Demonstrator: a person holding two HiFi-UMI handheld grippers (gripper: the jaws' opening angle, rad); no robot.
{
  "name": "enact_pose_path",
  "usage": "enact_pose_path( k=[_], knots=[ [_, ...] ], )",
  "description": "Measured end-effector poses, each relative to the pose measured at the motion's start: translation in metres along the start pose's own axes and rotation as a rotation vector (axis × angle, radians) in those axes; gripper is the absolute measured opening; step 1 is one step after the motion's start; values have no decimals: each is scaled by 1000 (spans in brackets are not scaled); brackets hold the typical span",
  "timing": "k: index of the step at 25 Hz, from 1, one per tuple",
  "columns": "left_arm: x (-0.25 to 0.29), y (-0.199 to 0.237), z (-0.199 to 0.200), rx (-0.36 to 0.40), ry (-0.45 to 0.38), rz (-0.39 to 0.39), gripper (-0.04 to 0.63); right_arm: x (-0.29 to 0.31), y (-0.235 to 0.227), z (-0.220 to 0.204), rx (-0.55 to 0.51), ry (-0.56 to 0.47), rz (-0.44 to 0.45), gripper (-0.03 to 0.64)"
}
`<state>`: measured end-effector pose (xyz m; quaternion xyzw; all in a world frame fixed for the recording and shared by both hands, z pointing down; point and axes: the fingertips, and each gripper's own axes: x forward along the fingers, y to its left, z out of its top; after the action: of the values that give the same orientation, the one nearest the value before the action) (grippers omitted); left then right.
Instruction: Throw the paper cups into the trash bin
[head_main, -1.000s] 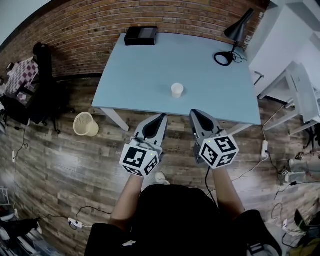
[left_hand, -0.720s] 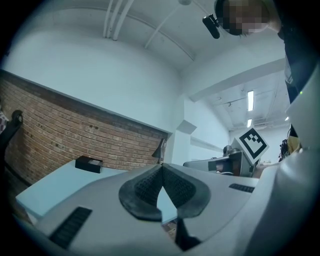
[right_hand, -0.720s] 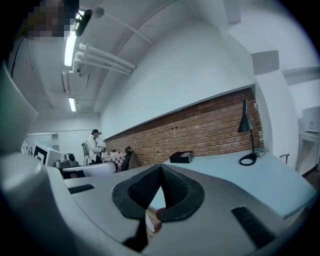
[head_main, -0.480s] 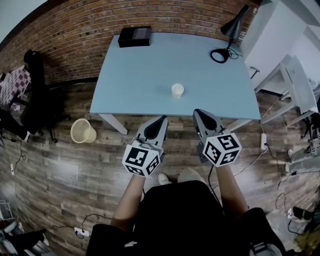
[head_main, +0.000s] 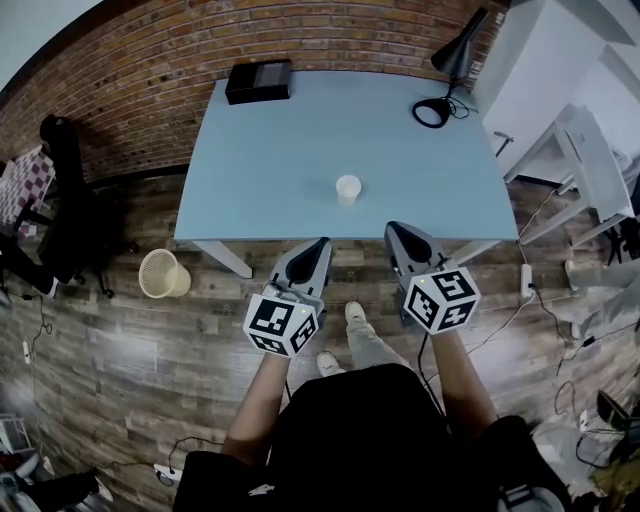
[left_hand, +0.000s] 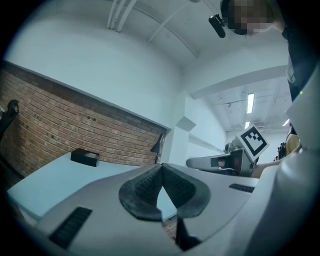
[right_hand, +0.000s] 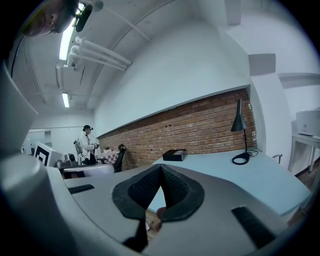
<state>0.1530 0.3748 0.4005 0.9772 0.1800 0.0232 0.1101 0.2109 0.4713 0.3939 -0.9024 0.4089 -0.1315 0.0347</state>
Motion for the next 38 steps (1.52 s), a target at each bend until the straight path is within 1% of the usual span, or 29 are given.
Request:
enact_pose_path(
  k=[4, 10, 14, 20, 21, 24, 30, 32, 36, 38],
  knots=[
    [13, 6, -1, -1, 11, 19, 9, 13, -12, -1, -3, 11, 22, 3],
    [32, 23, -1, -5, 22, 66, 9, 43, -34, -6, -46, 53, 50, 3],
    [46, 40, -7, -3, 34, 110, 9, 66, -53, -14, -88, 83, 46, 3],
    [61, 62, -15, -23, 49, 180, 9, 103, -71, -44, -190, 224, 105, 10],
    [63, 66, -16, -24, 50, 192, 9, 110, -75, -49, -203, 244, 115, 24],
    [67, 77, -17, -27, 55, 228, 9, 128, -81, -63, -221, 295, 147, 114],
    [73, 98, -23, -42, 76, 295, 9, 166, -95, -89, -265, 372, 176, 224],
    [74, 103, -25, -46, 83, 316, 9, 178, -99, -100, -281, 399, 178, 252],
    [73, 114, -24, -49, 82, 362, 9, 200, -105, -118, -290, 446, 180, 310],
    [75, 119, -22, -50, 76, 388, 9, 210, -111, -127, -294, 473, 184, 350]
  ],
)
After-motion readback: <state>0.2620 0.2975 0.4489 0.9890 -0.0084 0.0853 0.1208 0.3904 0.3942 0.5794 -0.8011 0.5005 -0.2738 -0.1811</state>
